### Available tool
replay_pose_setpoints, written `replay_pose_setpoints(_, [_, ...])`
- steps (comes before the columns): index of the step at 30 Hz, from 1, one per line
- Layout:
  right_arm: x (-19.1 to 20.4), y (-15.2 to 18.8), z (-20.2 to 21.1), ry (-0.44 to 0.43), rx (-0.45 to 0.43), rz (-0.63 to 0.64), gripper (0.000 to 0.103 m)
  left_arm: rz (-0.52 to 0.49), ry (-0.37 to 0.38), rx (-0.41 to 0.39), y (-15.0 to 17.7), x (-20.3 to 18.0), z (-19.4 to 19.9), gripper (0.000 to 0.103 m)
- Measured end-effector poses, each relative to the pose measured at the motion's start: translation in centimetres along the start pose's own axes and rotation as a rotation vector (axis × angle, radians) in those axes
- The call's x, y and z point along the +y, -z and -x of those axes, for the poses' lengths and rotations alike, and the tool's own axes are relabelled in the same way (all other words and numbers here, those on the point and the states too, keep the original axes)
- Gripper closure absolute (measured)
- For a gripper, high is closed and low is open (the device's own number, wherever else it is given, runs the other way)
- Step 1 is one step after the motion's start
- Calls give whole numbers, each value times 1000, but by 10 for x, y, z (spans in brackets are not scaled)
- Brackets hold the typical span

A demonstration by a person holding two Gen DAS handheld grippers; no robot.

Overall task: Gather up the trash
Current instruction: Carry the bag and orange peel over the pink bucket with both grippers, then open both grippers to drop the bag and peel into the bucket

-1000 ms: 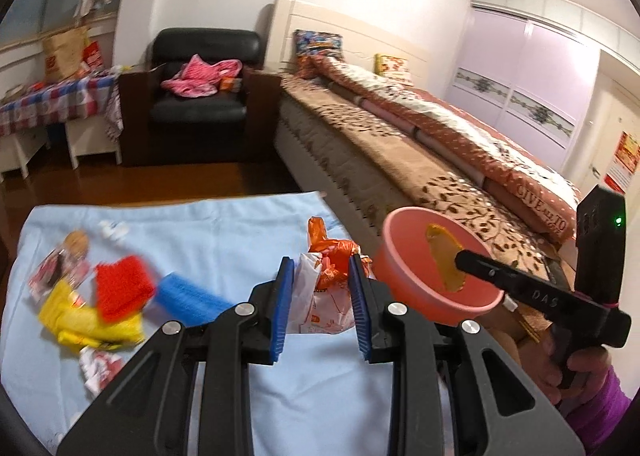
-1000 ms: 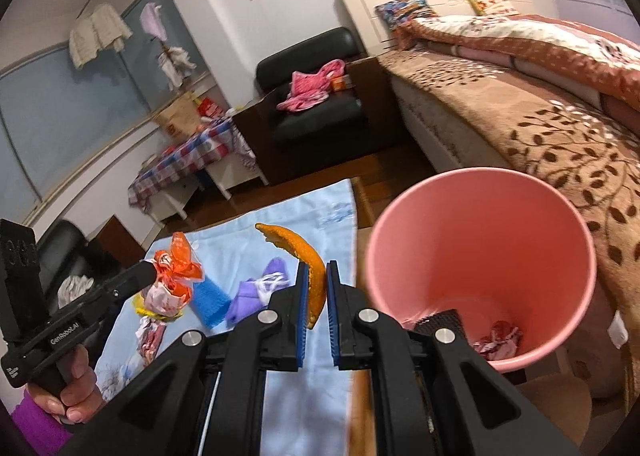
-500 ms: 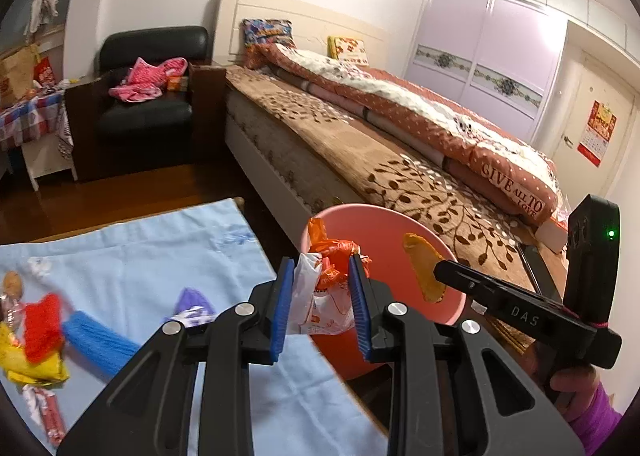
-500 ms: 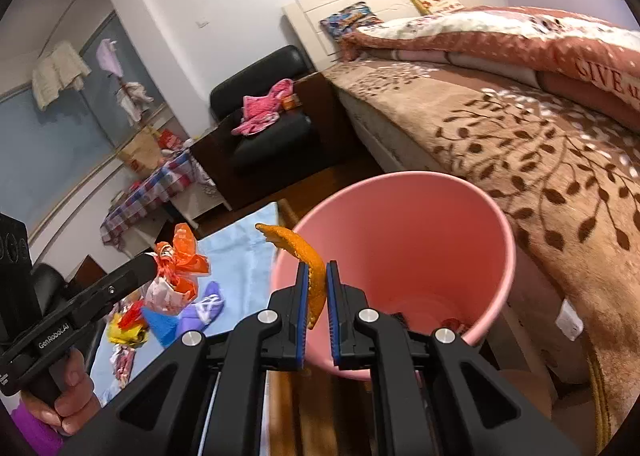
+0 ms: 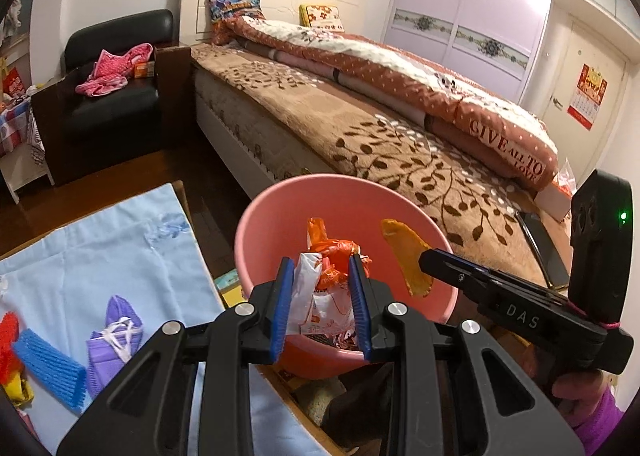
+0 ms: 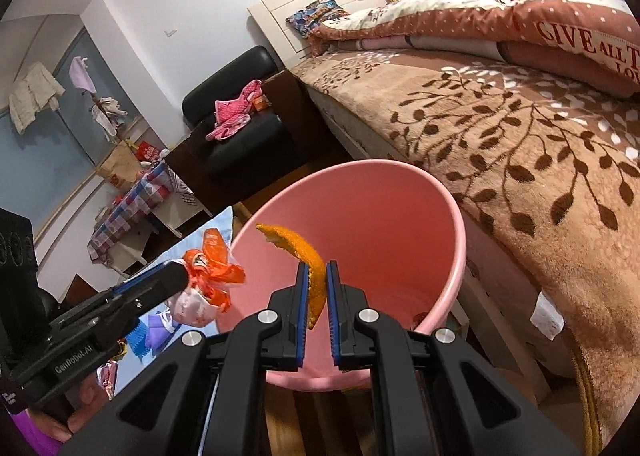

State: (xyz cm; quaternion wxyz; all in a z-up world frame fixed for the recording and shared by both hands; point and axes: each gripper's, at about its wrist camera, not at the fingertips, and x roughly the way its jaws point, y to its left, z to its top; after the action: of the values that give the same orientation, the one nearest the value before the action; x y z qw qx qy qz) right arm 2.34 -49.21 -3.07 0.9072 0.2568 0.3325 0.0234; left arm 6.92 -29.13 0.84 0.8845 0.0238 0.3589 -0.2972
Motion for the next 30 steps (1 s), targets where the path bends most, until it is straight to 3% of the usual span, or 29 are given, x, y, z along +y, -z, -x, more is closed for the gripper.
replay_pose_setpoints(24, [-12,4,-22,24,33,-30,94,5,6,41,1,-6,-28,75])
replay_pose_setpoints(29, [-14,4,-25,36,34,-33,94,17,13,61,0,-6,-33,71])
replay_pose_setpoints(30, [-16,4,-24,39,35,-33,94,20,15,67,0,-6,-34,66])
